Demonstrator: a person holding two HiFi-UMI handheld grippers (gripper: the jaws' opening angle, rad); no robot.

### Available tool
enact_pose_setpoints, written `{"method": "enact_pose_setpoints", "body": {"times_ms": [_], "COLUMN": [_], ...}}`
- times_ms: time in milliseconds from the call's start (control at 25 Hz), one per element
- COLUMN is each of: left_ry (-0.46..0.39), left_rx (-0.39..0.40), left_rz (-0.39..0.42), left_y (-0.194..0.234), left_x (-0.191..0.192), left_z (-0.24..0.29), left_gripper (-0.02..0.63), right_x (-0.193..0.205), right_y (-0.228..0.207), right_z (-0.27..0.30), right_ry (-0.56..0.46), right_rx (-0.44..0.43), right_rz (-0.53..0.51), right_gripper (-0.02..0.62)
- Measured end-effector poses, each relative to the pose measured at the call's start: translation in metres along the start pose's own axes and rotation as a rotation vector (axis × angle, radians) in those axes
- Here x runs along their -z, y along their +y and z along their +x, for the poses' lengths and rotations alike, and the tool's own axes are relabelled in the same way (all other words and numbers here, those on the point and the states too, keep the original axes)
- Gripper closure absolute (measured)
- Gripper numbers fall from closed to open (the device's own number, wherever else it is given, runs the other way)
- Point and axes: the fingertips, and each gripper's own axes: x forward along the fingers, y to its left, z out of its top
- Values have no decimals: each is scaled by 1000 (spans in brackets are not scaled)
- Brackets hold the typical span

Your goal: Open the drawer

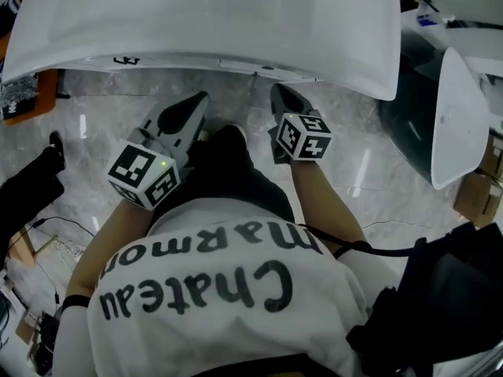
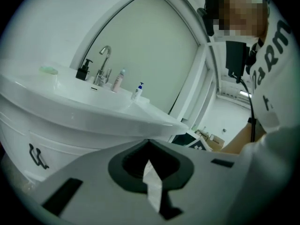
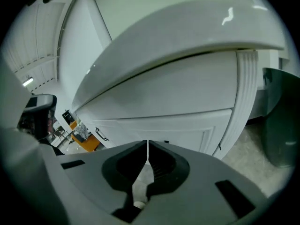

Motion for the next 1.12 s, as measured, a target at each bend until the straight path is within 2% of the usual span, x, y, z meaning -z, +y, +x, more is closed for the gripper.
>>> {"method": "enact_pose_setpoints", "body": {"times_ms": [200,240,320,480,600,760,920,1000,1120], "left_ry": [-11,-8,-5,-16,-19,-13,-11,-8,4], "left_rx": [-64,-79,-106,-157,-187,-208,-245,-256,-257], "left_rz": [-2,6,17,3,2,8,-15,-29,-32], "left_y": [13,17,24,39,47,50,56,56,52], "left_x": [16,19,25,37,41,46,47,48,49], "left_z": [0,0,0,-8,-13,-20,-31,-36,-43], "left_gripper": [598,598,598,598,598,598,598,598,598], "right_x": [21,24,29,35,41,42,42,44,45], "right_y": [-24,-29,-36,-40,-46,-55,-52,-55,-57], "right_z": [33,40,52,75,89,102,113,117,120], "right_ry": [31,32,34,30,57,76,114,142,174], "right_rx": [2,3,5,33,88,145,165,178,193], "right_rz": [-12,-3,14,5,7,43,61,72,27], "right_gripper": [583,570,465,466,417,411,414,440,453]}}
